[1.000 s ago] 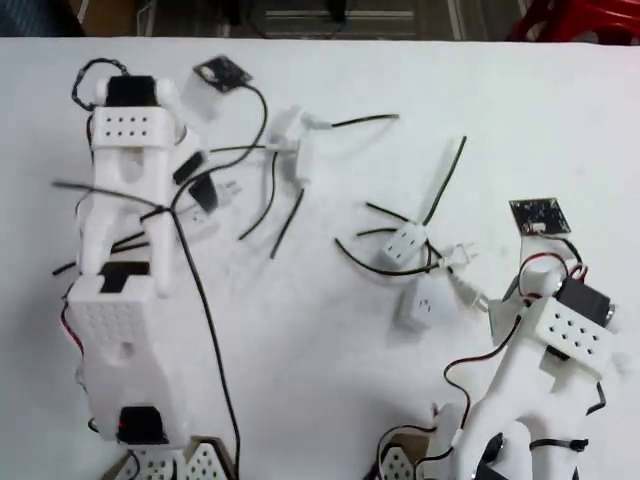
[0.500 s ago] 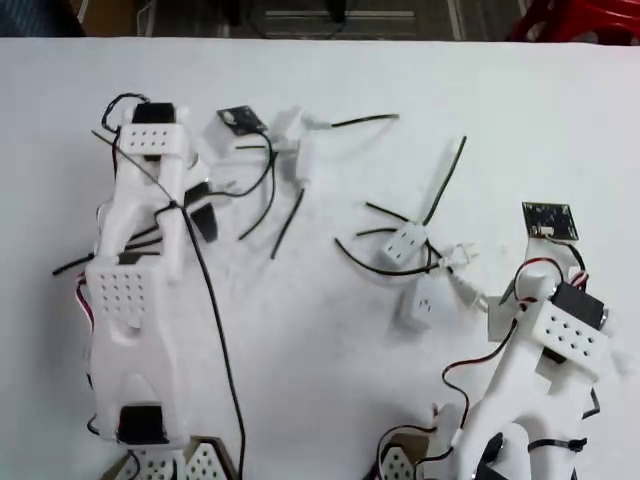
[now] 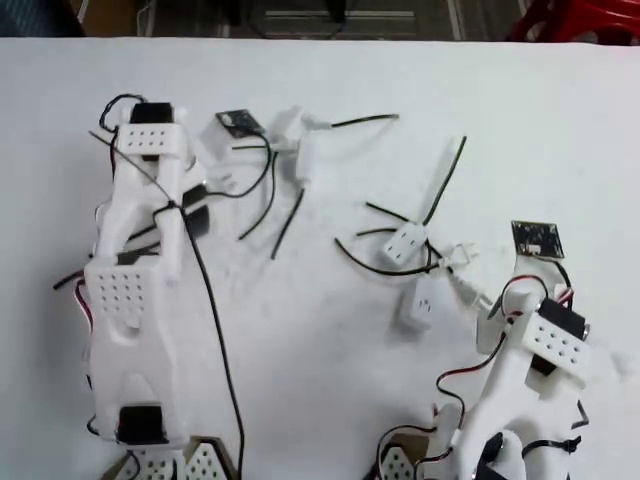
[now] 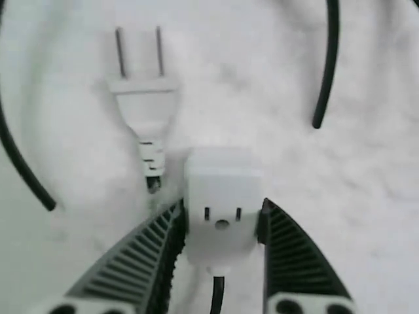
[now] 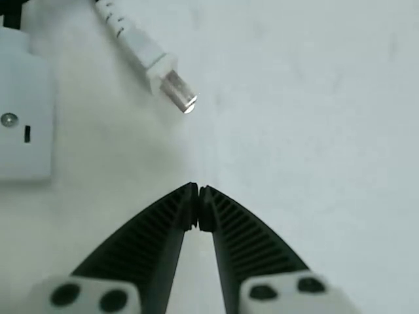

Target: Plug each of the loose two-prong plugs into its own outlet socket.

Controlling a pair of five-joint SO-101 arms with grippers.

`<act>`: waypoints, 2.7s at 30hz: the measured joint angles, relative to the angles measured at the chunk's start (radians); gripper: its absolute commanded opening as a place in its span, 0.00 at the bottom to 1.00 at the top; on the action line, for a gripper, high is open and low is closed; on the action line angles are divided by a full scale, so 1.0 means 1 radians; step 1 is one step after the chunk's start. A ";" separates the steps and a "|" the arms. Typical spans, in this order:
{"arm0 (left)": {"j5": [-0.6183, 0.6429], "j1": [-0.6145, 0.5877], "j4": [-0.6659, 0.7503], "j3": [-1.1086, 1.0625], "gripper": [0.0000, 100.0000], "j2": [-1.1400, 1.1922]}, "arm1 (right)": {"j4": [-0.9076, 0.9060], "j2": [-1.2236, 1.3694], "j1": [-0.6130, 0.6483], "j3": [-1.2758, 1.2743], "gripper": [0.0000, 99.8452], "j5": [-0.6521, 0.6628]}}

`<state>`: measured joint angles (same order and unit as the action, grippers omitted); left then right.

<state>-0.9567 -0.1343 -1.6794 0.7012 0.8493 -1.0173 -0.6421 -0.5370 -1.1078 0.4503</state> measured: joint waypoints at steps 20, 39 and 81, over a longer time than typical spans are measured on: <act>0.146 0.077 -0.097 -0.526 0.11 -0.583 | 0.166 0.000 0.000 -0.097 0.02 -0.035; 0.956 0.295 0.437 -1.306 0.11 -1.014 | 0.190 0.000 0.025 -0.120 0.02 -0.038; 0.891 0.230 0.364 -1.223 0.28 -0.924 | 0.190 0.000 0.066 -0.135 0.02 -0.037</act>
<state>-0.0652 0.0959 -1.3157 -0.5217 -0.0744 -0.8270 -0.6421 -0.4710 -1.2428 0.4135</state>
